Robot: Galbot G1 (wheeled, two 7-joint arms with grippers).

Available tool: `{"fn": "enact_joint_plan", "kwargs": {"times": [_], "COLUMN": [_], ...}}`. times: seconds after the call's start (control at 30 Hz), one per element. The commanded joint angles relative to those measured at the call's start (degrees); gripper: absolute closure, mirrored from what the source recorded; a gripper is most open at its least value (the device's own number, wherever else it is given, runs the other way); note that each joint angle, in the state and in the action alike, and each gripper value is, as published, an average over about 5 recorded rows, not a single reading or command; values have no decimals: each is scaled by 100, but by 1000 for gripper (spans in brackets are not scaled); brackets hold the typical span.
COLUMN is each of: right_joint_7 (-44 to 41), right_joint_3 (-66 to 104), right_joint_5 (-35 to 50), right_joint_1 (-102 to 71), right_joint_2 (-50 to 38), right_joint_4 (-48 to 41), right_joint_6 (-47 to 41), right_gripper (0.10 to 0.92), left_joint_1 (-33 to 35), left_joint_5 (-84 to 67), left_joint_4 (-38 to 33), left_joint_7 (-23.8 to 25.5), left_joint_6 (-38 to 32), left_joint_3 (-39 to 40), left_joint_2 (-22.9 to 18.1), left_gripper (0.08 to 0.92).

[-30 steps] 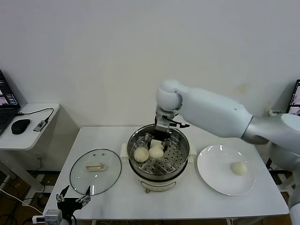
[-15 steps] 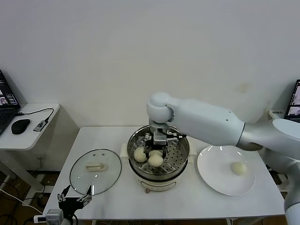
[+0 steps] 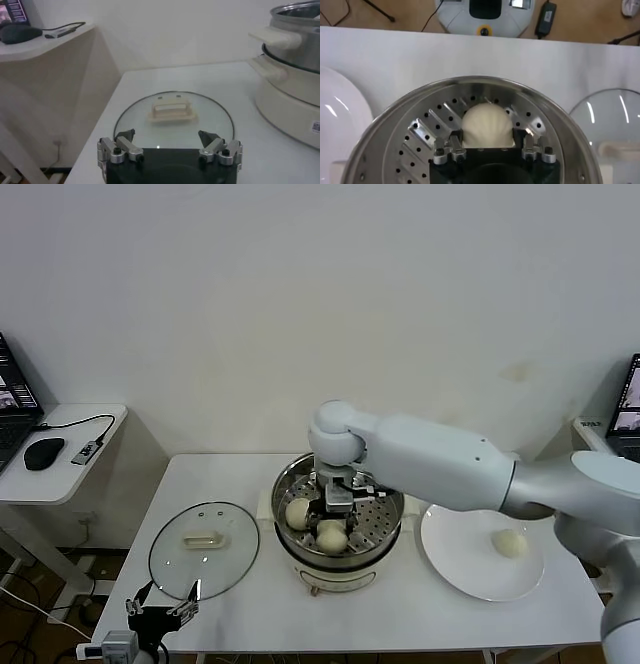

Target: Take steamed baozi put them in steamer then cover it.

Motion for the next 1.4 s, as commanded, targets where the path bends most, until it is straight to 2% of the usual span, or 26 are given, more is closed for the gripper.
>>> {"fn": "enact_joint_plan", "kwargs": {"times": [0.03,0.2,0.3,0.57,0.73,0.97,1.17,1.4], "right_joint_7": [83,48,16,130,265,377,512,648], "right_joint_3": [109,615,921,1127,1681,2789,3170,3665], "right_joint_5": [43,583,957,1971,1663,664,-333,-891], "right_joint_1": [-43,225,480,943,123,-1476,-2293,-2984], "right_joint_2": [-94,-463,-893,-2917,-3906,-4383,-4228,-3669], "right_joint_4": [8,117,195,517,355,126,-409,-1328], "right_joint_6": [-249,-849,-1426,-4014,-4837,-5084,-4480,-3564], "right_gripper": [315,213,204,203,203,203,203,203], "left_joint_1": [-10,-41,-45,-56,-60,-49,-36,-40], "left_joint_5": [3,3,9,9,-13,24,22,51], "left_joint_4": [19,54,71,33,-48,-54,23,130], "left_joint_7": [11,28,45,109,162,147,153,153], "left_joint_6": [1,7,9,15,30,32,37,57], "left_joint_3": [0,11,40,126,196,248,250,249], "left_joint_2": [9,35,57,147,207,241,269,225], "left_gripper": [177,177,177,177,177,177,177,177]}}
